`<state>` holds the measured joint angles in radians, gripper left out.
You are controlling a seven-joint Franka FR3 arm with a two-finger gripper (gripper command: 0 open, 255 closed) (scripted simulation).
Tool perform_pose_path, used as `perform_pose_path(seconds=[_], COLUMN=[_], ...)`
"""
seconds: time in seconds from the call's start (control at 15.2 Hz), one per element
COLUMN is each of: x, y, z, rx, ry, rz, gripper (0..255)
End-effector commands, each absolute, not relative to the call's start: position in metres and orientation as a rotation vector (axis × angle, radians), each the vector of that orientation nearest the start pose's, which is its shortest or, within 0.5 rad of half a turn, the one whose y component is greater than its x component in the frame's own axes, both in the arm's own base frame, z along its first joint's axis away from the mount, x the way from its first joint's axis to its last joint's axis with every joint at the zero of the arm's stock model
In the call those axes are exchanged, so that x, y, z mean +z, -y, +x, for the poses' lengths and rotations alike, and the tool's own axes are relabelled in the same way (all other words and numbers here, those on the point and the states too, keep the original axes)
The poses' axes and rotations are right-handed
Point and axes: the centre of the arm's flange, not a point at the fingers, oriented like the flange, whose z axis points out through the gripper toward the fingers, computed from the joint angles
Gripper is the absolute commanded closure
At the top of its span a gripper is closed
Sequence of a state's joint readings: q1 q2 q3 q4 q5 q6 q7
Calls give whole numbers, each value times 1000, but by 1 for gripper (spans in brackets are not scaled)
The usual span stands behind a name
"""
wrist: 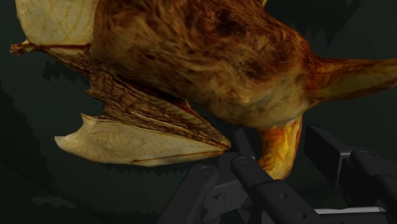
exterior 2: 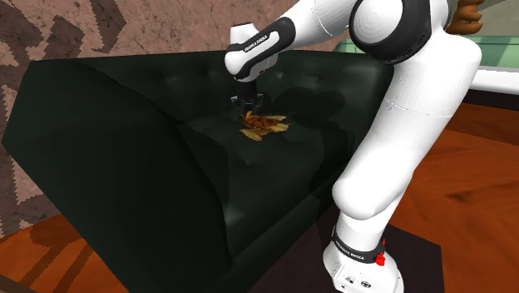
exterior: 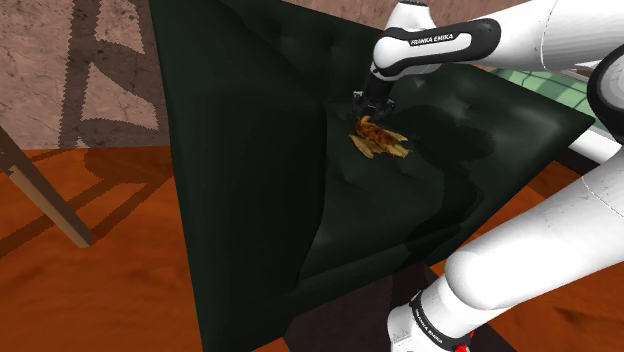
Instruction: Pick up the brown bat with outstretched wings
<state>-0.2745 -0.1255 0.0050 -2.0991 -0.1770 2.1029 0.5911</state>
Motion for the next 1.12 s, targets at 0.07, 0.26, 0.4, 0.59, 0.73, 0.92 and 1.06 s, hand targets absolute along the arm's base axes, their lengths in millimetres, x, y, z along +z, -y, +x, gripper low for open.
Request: perform_pose_path(seconds=[0.07, 0.26, 0.4, 0.59, 0.73, 0.92, 1.06], x=[495, 510, 521, 537, 547, 563, 569], y=[150, 150, 150, 150, 150, 150, 150], z=[508, 508, 508, 508, 508, 508, 508], rx=[-252, -252, -252, -252, -252, -252, -252], ry=[-1243, -1243, -1243, -1243, -1243, -1243, -1243], rz=[-3022, -3022, -3022, -3022, -3022, -3022, -3022], gripper=[255, 255, 255, 255, 255, 255, 255])
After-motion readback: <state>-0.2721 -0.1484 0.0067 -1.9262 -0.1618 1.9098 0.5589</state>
